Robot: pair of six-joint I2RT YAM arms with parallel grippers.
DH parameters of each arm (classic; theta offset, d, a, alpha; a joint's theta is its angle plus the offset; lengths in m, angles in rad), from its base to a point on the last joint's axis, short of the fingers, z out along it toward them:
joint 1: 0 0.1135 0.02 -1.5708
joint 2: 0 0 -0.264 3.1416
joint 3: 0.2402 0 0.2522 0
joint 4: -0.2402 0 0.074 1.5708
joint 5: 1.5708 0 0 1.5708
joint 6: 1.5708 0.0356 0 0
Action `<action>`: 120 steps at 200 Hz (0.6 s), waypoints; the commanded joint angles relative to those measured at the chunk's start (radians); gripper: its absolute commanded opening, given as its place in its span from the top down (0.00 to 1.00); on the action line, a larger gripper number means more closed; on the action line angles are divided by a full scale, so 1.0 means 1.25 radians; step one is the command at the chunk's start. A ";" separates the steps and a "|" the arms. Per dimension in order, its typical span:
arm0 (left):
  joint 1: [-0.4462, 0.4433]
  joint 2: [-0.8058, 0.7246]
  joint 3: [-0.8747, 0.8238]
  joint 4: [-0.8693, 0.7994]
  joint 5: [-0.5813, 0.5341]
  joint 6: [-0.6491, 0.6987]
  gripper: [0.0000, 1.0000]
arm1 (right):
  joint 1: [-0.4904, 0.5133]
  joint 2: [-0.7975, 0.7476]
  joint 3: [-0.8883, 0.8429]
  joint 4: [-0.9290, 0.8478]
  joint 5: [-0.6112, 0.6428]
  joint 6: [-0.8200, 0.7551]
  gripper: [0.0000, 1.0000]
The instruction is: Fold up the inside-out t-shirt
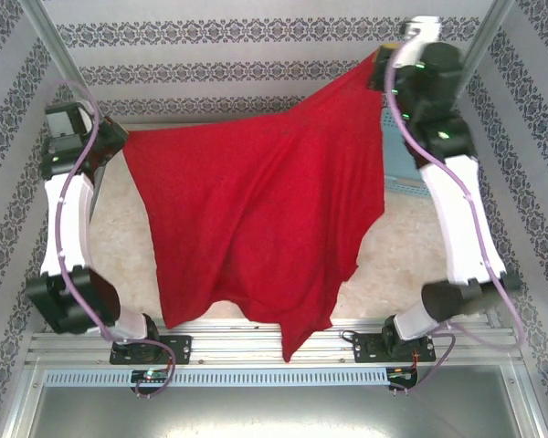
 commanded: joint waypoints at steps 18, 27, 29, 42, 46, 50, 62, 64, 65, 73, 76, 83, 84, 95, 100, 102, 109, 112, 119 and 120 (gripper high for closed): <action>-0.031 0.162 -0.009 0.146 -0.038 0.033 1.00 | 0.043 0.245 0.148 0.016 0.083 -0.062 1.00; -0.033 0.205 0.004 0.159 -0.030 0.034 1.00 | 0.047 0.311 0.206 -0.006 0.095 -0.067 1.00; -0.034 0.214 0.009 0.162 -0.029 0.034 1.00 | 0.049 0.323 0.220 -0.010 0.096 -0.067 1.00; -0.037 0.270 0.047 0.156 -0.021 0.039 1.00 | 0.051 0.412 0.312 -0.049 0.113 -0.072 1.00; -0.038 0.285 0.060 0.150 -0.016 0.041 1.00 | 0.053 0.434 0.338 -0.064 0.119 -0.073 1.00; -0.039 0.297 0.075 0.142 -0.009 0.043 1.00 | 0.053 0.453 0.359 -0.077 0.127 -0.074 1.00; -0.040 0.314 0.108 0.119 0.000 0.049 1.00 | 0.053 0.485 0.419 -0.112 0.150 -0.077 1.00; -0.040 0.313 0.111 0.116 0.000 0.048 1.00 | 0.053 0.486 0.425 -0.117 0.154 -0.077 1.00; -0.040 0.313 0.112 0.115 0.001 0.050 1.00 | 0.053 0.486 0.427 -0.120 0.155 -0.077 1.00; -0.039 0.302 0.122 0.106 0.003 0.049 1.00 | 0.053 0.479 0.432 -0.131 0.162 -0.081 1.00; -0.039 0.297 0.125 0.104 0.005 0.049 1.00 | 0.052 0.470 0.428 -0.130 0.165 -0.083 1.00; -0.039 0.282 0.132 0.098 0.012 0.046 1.00 | 0.050 0.447 0.408 -0.122 0.168 -0.083 1.00; -0.039 0.280 0.133 0.096 0.013 0.046 1.00 | 0.050 0.443 0.406 -0.120 0.168 -0.083 1.00; -0.039 0.255 0.149 0.074 0.023 0.038 1.00 | 0.047 0.390 0.353 -0.091 0.165 -0.080 1.00; -0.039 0.242 0.154 0.064 0.032 0.030 1.00 | 0.046 0.362 0.318 -0.073 0.162 -0.081 1.00; -0.039 0.238 0.156 0.062 0.036 0.027 1.00 | 0.046 0.350 0.304 -0.065 0.162 -0.081 1.00; -0.039 0.216 0.159 0.058 0.055 0.016 1.00 | 0.045 0.309 0.257 -0.035 0.164 -0.081 1.00; -0.039 0.206 0.159 0.055 0.062 0.011 1.00 | 0.045 0.292 0.234 -0.026 0.165 -0.082 1.00; -0.038 0.183 0.158 0.044 0.071 0.000 1.00 | 0.043 0.253 0.190 -0.005 0.166 -0.081 1.00; -0.038 0.179 0.159 0.042 0.072 -0.001 1.00 | 0.042 0.248 0.184 -0.003 0.166 -0.081 1.00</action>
